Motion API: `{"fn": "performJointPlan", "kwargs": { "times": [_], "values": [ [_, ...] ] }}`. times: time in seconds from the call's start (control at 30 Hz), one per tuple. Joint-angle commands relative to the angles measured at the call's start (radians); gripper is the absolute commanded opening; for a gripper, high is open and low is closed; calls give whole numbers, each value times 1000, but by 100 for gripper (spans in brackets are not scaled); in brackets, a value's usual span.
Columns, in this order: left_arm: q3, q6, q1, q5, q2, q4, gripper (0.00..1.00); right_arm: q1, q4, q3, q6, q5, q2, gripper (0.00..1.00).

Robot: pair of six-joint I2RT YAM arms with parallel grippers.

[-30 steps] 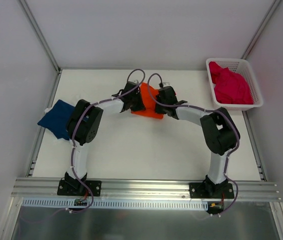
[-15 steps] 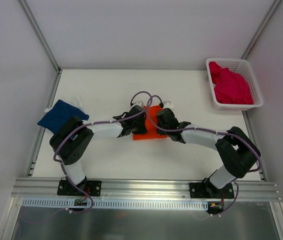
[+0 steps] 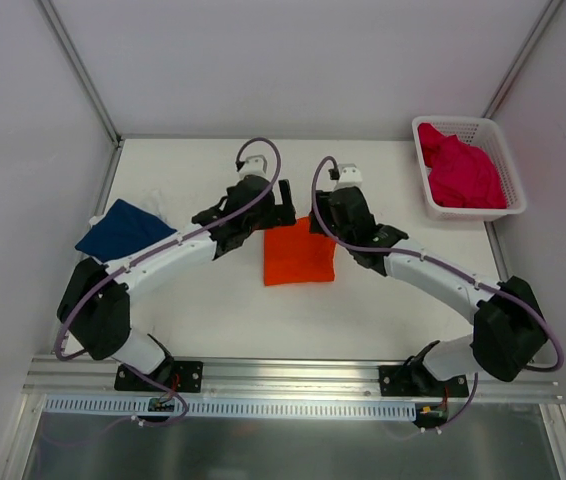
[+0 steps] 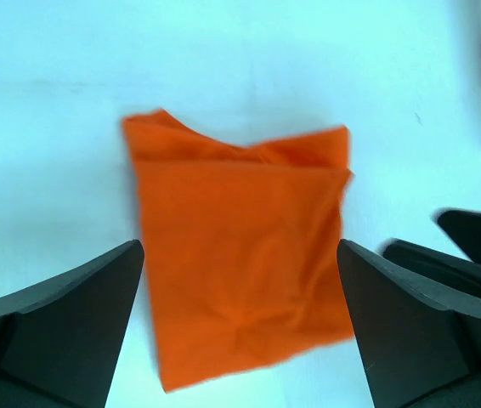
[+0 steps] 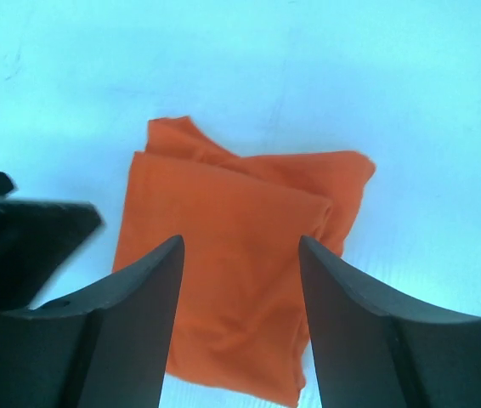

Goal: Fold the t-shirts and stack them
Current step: Fold the long partially folded tshirt into a neat square

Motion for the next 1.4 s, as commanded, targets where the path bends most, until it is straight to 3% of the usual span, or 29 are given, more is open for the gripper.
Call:
{"fn": "performJointPlan", "kwargs": {
  "times": [0.0, 0.3, 0.6, 0.9, 1.07, 1.17, 1.2, 1.33, 1.37],
  "values": [
    [19, 40, 118, 20, 94, -47, 99, -62, -12, 62, -44, -32, 66, 60],
    [71, 31, 172, 134, 302, -22, 99, -146, -12, 124, -28, -96, 265, 61],
    [77, 20, 180, 188, 349, 35, 98, -166, 9, 73, -4, -104, 309, 61],
    [95, 6, 186, 212, 364, 65, 86, -173, 52, 53, 30, -135, 350, 56],
    [100, -3, 186, 228, 381, 78, 67, -173, 82, 30, 48, -153, 356, 49],
    [102, -6, 186, 240, 388, 84, 49, -174, 88, 26, 50, -156, 359, 43],
    [100, -8, 186, 246, 390, 85, 34, -173, 91, 26, 48, -158, 361, 37],
    [109, -12, 186, 249, 404, 85, 0, -174, 100, 21, 50, -159, 361, 22],
    [112, -14, 186, 248, 407, 85, 0, -173, 100, 20, 50, -158, 362, 18]
  ]
}}
